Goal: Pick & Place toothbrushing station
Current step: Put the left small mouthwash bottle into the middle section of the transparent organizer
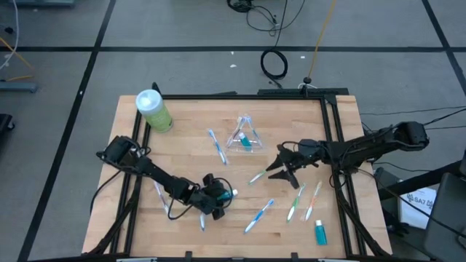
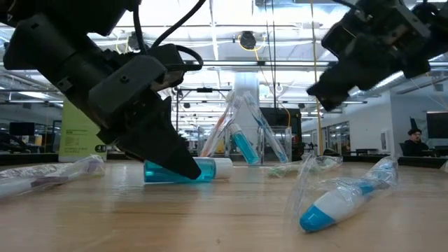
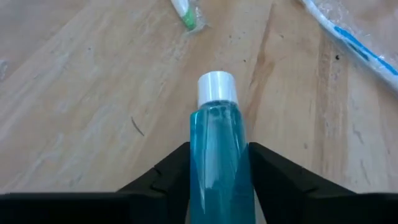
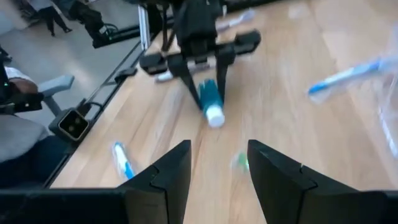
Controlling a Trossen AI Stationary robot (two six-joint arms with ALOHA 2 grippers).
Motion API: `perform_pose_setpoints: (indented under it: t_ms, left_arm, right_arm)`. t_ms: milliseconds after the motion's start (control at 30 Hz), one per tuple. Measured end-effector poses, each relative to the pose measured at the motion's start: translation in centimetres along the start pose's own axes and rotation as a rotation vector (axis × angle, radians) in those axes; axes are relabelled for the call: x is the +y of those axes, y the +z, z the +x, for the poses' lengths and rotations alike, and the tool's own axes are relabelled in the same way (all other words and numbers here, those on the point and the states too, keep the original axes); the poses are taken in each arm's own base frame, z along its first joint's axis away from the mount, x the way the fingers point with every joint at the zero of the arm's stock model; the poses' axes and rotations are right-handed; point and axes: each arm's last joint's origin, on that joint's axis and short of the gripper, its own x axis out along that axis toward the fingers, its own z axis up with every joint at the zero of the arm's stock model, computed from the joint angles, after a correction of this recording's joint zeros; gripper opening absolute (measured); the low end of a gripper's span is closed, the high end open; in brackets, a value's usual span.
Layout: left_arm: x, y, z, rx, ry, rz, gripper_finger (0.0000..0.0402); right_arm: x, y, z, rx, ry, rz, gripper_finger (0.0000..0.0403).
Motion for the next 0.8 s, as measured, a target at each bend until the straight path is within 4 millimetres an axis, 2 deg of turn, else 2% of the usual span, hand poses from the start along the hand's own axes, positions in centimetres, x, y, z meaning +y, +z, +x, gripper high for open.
perform_pose_setpoints:
  t_ms: [133,367,600,800]
  left_arm:
    - [0.4,0.5,0.2,-0.01,0.001,-0.015,0.0143]
    - [1.2,1.6,0.8,-0.043,-0.019,-0.024,0.0141]
    - [2.1,3.2,0.3,-0.101,-0.003,0.018,0.014]
    - [3.0,4.9,-0.1,-0.155,0.015,0.033,0.014]
  right_arm:
    - [0.0,-0.6,-0.1,0.02,0.001,0.02,0.0153]
    - [-0.1,-0.1,-0.1,-0.045,-0.048,-0.009,0.0153]
    - [-0.6,0.4,-0.2,-0.113,-0.175,-0.076,0.0153]
    - [-0.9,0.4,-0.3,-0.117,-0.19,-0.005,0.0153]
